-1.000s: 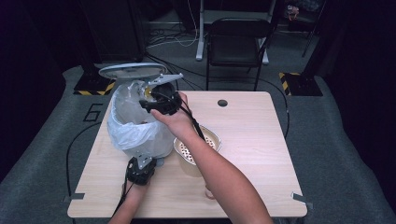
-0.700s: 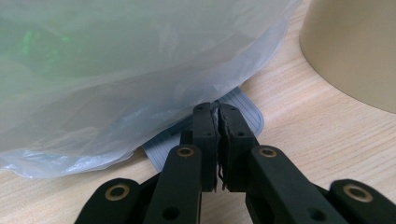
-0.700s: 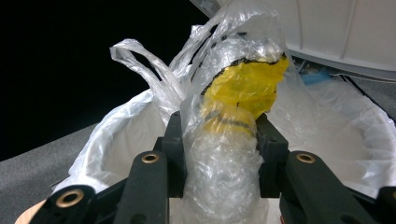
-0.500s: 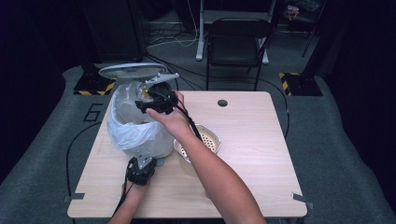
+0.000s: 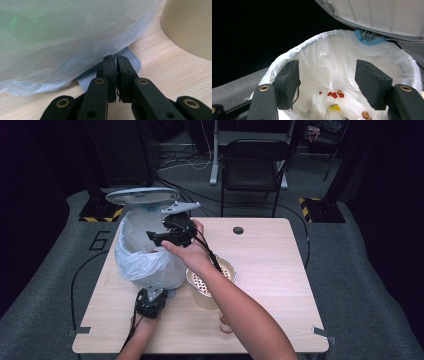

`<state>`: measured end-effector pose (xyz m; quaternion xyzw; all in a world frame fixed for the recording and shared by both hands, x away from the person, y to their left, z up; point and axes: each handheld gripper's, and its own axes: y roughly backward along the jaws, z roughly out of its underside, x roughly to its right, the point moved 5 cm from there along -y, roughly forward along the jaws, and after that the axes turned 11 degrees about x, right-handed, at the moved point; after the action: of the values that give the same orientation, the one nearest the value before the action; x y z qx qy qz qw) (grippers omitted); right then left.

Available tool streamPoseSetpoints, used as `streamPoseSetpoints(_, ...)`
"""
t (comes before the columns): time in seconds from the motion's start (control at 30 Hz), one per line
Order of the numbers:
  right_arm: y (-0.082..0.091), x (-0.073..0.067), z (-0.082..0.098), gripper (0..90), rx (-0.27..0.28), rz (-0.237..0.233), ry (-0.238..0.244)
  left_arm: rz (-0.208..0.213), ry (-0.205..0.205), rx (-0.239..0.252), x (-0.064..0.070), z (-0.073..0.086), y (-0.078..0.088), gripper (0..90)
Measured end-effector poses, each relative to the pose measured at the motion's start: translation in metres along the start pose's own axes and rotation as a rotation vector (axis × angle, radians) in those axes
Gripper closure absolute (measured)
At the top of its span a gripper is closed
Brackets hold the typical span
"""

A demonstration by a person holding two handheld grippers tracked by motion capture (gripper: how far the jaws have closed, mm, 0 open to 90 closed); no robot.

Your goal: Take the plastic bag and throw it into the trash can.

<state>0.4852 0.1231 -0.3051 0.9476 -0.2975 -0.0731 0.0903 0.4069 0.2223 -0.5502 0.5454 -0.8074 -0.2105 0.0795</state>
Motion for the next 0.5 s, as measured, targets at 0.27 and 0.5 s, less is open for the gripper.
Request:
streamPoseSetpoints(0.27, 0.025, 0.005, 0.005, 35.0, -0.006, -0.007, 0.001, -0.003, 0.000, 0.008, 0.000, 0.000, -0.001, 86.0)
streamPoseSetpoints(0.5, 0.056, 0.007, 0.012, 36.6, -0.007, -0.027, 0.026, -0.006, -0.004, 0.008, 0.000, 0.000, -0.001, 86.0)
